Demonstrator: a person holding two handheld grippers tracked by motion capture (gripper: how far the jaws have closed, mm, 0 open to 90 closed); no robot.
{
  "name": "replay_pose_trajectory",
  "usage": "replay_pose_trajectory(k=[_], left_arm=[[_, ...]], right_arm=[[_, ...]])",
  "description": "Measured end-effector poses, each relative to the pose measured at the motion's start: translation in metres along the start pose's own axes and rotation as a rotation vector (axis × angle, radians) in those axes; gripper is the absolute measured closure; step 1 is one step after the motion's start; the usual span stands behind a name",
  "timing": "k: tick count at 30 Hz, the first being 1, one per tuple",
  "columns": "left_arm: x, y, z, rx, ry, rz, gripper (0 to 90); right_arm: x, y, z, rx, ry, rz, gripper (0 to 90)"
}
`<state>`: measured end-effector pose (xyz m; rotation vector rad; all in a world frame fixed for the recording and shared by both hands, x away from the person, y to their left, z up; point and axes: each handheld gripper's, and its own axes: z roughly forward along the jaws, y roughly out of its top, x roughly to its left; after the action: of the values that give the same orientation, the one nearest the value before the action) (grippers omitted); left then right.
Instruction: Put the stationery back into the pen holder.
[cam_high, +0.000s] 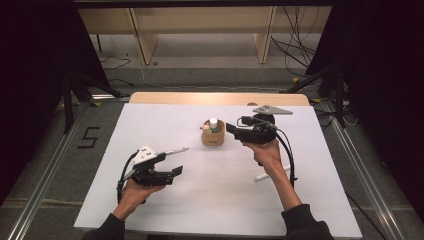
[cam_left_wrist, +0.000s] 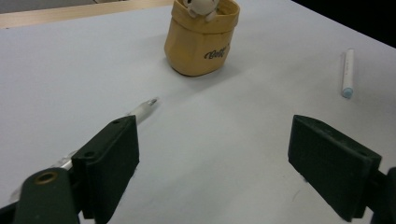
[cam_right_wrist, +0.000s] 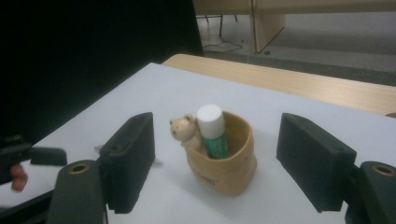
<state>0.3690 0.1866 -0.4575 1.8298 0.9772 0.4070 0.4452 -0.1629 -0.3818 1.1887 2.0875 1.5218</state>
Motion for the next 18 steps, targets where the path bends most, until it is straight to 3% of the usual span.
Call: replay_pose_trajectory(k=[7,12,18], left_arm=[[0.021,0.012,-0.001,0.038,0.024,0.022,15.8],[0.038,0.021,0.004,0.108,0.015,0.047,16.4],[0.054,0.03,0.009,0.151,0.028,0.06,17.0]], right_arm=[[0.007,-0.016,-0.013,0.013,0.028,-0.02,27.6],[0.012,-0.025,-0.021,0.025,0.042,-0.036,27.5],[0.02,-0.04,-0.029,0.034,0.07,-0.045,27.0]])
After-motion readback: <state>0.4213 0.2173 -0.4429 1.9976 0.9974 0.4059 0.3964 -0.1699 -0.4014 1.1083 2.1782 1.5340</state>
